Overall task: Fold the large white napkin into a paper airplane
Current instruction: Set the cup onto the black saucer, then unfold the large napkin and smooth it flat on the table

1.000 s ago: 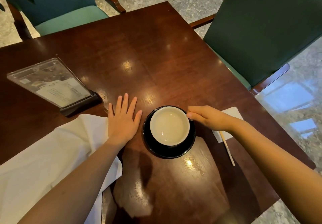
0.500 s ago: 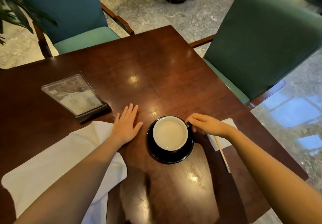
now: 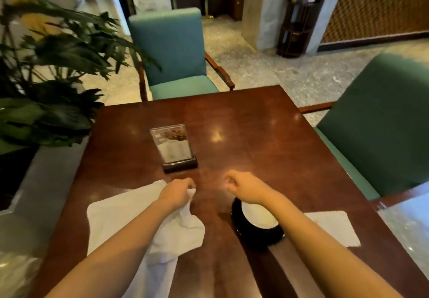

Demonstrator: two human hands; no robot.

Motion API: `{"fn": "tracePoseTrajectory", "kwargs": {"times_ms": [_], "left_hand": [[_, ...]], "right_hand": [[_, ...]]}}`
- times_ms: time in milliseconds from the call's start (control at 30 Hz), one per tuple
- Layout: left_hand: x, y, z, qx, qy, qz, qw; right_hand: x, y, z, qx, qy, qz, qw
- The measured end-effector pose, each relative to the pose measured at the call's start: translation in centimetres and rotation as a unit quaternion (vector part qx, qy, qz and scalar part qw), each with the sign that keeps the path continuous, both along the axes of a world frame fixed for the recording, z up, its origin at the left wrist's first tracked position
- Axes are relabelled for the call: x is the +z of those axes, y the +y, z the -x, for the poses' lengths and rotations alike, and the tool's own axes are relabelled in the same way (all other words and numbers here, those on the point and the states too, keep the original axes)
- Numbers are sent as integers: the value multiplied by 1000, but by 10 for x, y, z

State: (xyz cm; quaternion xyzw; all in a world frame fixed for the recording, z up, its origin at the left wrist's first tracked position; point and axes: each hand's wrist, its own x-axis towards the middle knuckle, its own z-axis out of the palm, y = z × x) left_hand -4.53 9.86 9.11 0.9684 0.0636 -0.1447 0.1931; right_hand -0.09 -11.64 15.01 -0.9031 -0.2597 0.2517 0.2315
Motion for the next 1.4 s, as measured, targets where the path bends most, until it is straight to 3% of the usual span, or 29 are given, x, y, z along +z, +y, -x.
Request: {"fn": "tracePoseTrajectory", "kwargs": {"times_ms": [100,267,433,600,733,800,867,933,1033,1133,1233,1300,1400], "left_hand": [[26,9,17,52,-62,159,984],[63,34,51,194,-143,304,922],[89,61,79,179,-138,433,873],[116,94,86,66,-79,307,946],[125,116,95,10,19,264,964],[130,123,94,9,-55,191,980],[145,127,95,30,-156,212,964],[164,128,95,51,-219,258,940],[176,129,97,-11,-237,260,936],[175,137,100,-93,-138,208,964],[165,155,100,-160,-13,137,978],[158,170,102,-163,29,113,980],[154,202,109,-129,53,69,988]], "right_hand": [[-2,46,9,57,33,-25,998],[10,91,27,74,57,-122,988],[46,117,46,35,74,-206,975],[82,141,62,-11,92,-217,972],[117,152,70,-37,75,-271,959],[127,156,74,23,22,-207,978],[133,160,78,27,-31,-166,985],[139,165,84,-26,-69,-185,980],[156,172,92,-116,-37,-284,951],[170,177,97,-180,16,-373,910],[180,178,102,-231,-8,-393,890],[181,175,103,-219,-46,-375,900],[176,165,105,-136,-48,-296,944]]}}
